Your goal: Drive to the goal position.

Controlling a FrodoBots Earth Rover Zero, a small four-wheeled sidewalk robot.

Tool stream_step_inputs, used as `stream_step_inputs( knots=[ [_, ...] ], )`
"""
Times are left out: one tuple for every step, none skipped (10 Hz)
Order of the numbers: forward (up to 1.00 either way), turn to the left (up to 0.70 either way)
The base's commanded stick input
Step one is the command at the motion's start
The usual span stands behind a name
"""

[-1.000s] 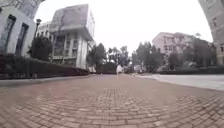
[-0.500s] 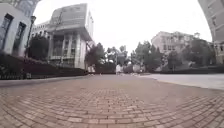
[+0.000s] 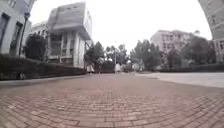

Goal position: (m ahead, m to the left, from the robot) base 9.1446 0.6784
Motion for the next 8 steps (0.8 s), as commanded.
stream_step_inputs(
  knots=[
    [0.7, 0.0],
    [0.7, 0.0],
    [0.7, 0.0],
    [0.7, 0.0],
    [0.7, 0.0],
    [0.7, 0.0],
    [0.7, 0.0],
    [0.7, 0.0]
  ],
)
